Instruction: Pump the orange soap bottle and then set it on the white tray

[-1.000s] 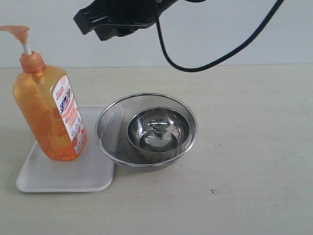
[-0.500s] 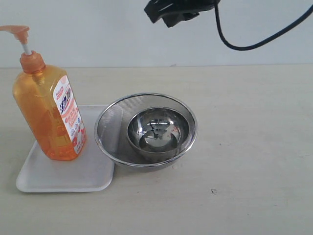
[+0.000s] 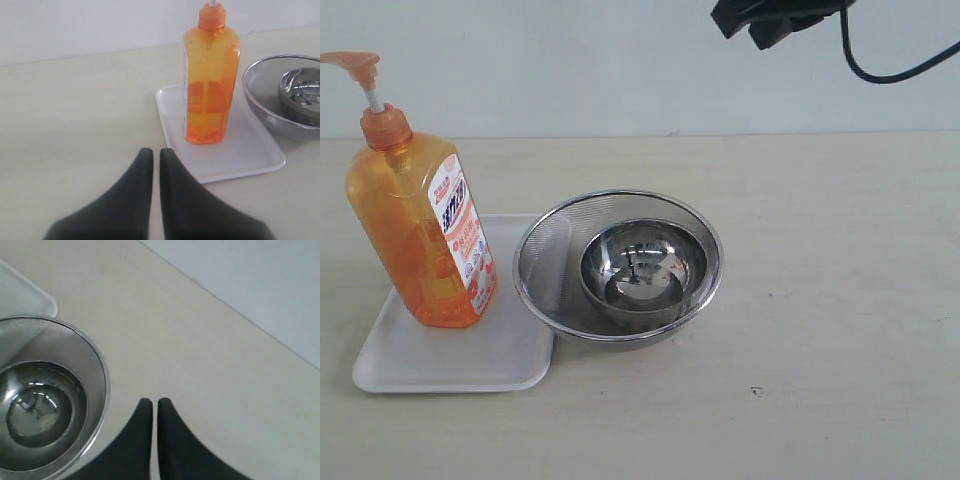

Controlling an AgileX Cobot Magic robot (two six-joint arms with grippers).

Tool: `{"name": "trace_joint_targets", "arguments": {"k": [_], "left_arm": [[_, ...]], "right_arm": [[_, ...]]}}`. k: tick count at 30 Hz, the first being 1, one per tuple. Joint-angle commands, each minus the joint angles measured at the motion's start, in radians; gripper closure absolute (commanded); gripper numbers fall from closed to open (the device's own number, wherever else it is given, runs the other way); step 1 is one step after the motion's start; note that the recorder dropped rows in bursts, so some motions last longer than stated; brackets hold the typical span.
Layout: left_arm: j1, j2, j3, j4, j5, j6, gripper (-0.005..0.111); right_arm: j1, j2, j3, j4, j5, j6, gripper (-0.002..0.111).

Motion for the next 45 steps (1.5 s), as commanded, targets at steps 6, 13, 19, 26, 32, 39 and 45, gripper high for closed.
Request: {"name": "trace_joint_targets", "arguments": {"k": [6,13,19,26,32,39,45], "left_arm": [[-0.001,-0.006,0.004,0.007,-0.010,0.003,0.102],[-0.001,-0.006,0.004,0.007,-0.010,0.003,0.102],[-0.001,-0.006,0.004,0.007,-0.010,0.003,0.102],[-0.001,-0.006,0.004,0.007,-0.010,0.003,0.102],[-0.001,-0.006,0.004,0.014,-0.010,0.003,0.102],[-0.001,-0.006,0.004,0.115,-0.008,0.003,0.102],[-0.001,-0.006,0.004,0.134,-0.011,0.003,0.102]], "right_arm": [[-0.079,-0.012,0.002,-0.042,0.004,0.006,0.108],[-0.106,-0.012,0.002,-0.039,0.008,0.008,0.108],[-0.106,-0.012,0.002,-0.039,0.006,0.036,0.108],[-0.106,-0.012,0.002,-0.039,0.006,0.036,0.108],[-0.106,-0.012,0.002,-0.039,0.006,0.052,0.108],[-0.106,-0.012,0.002,-0.039,0.006,0.052,0.108],[-0.106,-0.012,0.002,-0.039,0.006,0.052,0.108]]}}
